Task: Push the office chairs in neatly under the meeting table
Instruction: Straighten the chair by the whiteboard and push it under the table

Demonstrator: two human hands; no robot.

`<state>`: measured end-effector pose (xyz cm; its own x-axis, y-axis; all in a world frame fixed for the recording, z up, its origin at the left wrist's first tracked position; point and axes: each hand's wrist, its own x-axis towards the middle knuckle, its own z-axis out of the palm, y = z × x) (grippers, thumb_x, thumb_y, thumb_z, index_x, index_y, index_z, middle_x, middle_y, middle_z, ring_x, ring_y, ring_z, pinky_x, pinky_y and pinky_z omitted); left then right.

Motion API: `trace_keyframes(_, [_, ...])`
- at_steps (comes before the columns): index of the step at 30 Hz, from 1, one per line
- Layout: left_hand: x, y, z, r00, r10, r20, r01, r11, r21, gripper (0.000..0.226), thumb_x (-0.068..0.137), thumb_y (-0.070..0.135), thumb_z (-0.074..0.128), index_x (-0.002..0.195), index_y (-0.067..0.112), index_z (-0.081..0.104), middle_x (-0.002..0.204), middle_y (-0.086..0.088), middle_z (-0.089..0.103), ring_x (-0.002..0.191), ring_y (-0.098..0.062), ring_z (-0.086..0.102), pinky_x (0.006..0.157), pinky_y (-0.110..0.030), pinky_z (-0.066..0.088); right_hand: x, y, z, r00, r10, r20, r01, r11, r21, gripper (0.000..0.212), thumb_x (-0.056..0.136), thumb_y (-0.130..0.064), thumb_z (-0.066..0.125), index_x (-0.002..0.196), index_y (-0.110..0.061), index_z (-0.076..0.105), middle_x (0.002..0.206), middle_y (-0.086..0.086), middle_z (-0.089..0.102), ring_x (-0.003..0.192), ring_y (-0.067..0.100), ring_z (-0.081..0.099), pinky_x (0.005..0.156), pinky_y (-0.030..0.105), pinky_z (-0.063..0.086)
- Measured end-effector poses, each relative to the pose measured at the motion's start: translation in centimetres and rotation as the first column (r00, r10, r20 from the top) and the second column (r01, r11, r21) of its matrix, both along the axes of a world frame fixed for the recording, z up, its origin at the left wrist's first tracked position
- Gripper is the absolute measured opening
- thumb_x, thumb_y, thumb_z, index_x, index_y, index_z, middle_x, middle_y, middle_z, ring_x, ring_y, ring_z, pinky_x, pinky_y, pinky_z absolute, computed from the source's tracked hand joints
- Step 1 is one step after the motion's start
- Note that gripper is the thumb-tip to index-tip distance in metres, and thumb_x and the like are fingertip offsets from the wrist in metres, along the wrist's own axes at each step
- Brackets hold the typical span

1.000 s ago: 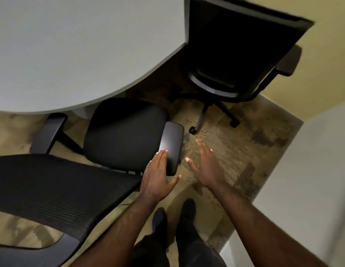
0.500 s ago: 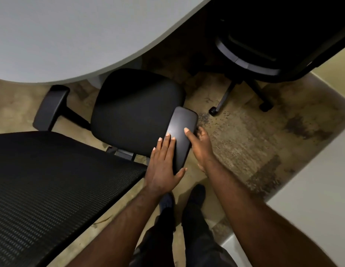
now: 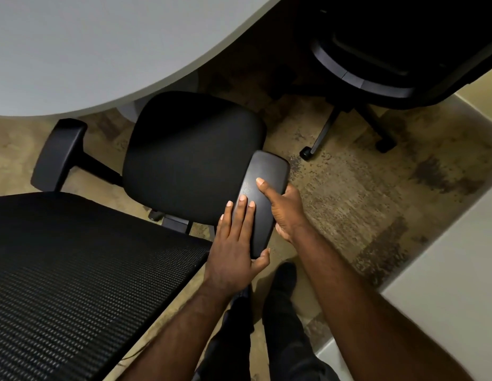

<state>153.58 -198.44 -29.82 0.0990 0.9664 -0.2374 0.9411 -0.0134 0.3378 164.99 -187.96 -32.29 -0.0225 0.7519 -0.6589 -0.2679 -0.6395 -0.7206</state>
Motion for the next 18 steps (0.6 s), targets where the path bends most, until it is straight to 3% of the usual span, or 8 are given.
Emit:
trace_keyframes(5, [0.1, 0.0, -0.9, 1.000, -0.006, -0.014, 0.006, 1.000, -0.021, 0.099, 0.080, 0.055, 0.050, 0.155, 0.015, -0.003, 0.162, -0.001, -0.011, 0.148, -0.024, -0.009, 0.118, -0.043, 0.013, 0.1, 0.1, -0.7, 1.000, 0.018, 0.022, -0.018, 1.000, 0.011, 0.049, 0.071, -0.033, 0.082, 0.109, -0.009, 0.063, 0.096, 0.006, 0.074, 0.084, 0.020, 0.072, 0.069, 0.035, 0.059])
trace_keyframes(14, [0.2, 0.1, -3.4, 1.000, 0.018, 0.006, -0.018, 0.995, -0.098, 0.099, 0.078, 0.055, 0.042, 0.153, 0.019, -0.011, 0.160, 0.004, -0.020, 0.147, -0.022, -0.017, 0.119, -0.042, 0.009, -0.1, 0.2, -4.1, 1.000, 0.004, -0.002, -0.004, 1.000, -0.004, 0.044, 0.073, -0.027, 0.080, 0.109, -0.008, 0.063, 0.095, 0.006, 0.074, 0.086, 0.021, 0.071, 0.067, 0.033, 0.058])
trace_keyframes(18, [0.3, 0.4, -4.6, 0.999, 0.034, 0.035, -0.030, 0.992, -0.120, 0.102, 0.079, 0.052, 0.051, 0.153, 0.021, -0.012, 0.160, 0.006, -0.021, 0.147, -0.021, -0.018, 0.119, -0.041, 0.009, -0.1, 0.3, -5.4, 1.000, 0.011, 0.004, -0.011, 1.000, -0.014, 0.051, 0.070, -0.032, 0.081, 0.111, -0.009, 0.061, 0.098, 0.006, 0.073, 0.088, 0.020, 0.071, 0.071, 0.036, 0.058])
